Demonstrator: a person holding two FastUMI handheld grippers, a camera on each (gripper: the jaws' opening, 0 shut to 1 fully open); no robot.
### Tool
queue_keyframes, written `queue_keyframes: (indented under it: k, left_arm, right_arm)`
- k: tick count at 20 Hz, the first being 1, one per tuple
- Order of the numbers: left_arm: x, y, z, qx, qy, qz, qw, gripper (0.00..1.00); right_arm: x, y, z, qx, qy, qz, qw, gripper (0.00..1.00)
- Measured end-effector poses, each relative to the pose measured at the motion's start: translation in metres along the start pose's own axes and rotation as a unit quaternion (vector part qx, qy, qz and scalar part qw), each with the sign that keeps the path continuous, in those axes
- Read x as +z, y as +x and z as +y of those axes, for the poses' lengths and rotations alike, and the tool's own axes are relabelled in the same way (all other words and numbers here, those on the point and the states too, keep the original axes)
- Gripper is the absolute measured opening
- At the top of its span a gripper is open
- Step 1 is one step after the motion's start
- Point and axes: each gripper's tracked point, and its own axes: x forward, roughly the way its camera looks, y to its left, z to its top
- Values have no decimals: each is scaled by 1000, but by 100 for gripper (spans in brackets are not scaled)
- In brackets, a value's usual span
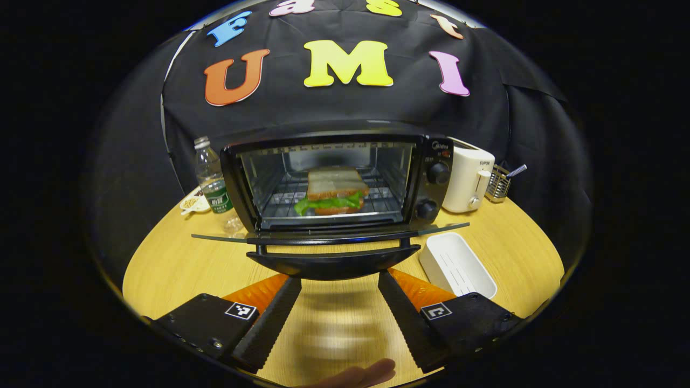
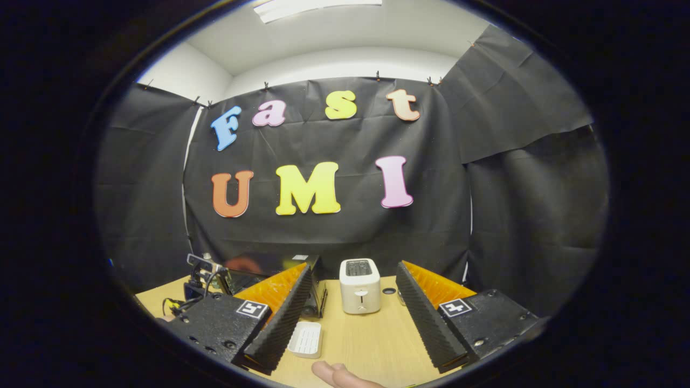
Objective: Open the electric oven with the left hand, put the food in, and close the electric oven.
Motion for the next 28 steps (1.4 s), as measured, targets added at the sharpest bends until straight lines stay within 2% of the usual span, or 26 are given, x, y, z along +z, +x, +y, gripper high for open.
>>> queue_keyframes:
  k: [8,12,16,21,26,28]
  left_arm:
    - [67,23,12,-4,-10,-57,998,95]
    - [82,21,24,-3,-50,-62,997,95]
    - [114,-24,23,-7,-45,-114,992,93]
    - [136,-98,23,17,-16,-172,985,93]
    - [147,-184,19,45,0,-228,973,93]
    - [148,-218,13,42,1,-252,967,93]
  right_arm:
    - [0,-14,-7,-15,-5,4,1000,100]
    - [7,-29,-7,-25,-9,2,1000,100]
    - [12,-47,-3,-26,-8,-2,1000,100]
    - [17,-75,-6,-32,-5,-9,999,100]
    - [24,-104,-12,-38,-8,-31,999,100]
    - [26,-115,-11,-37,-7,-40,998,100]
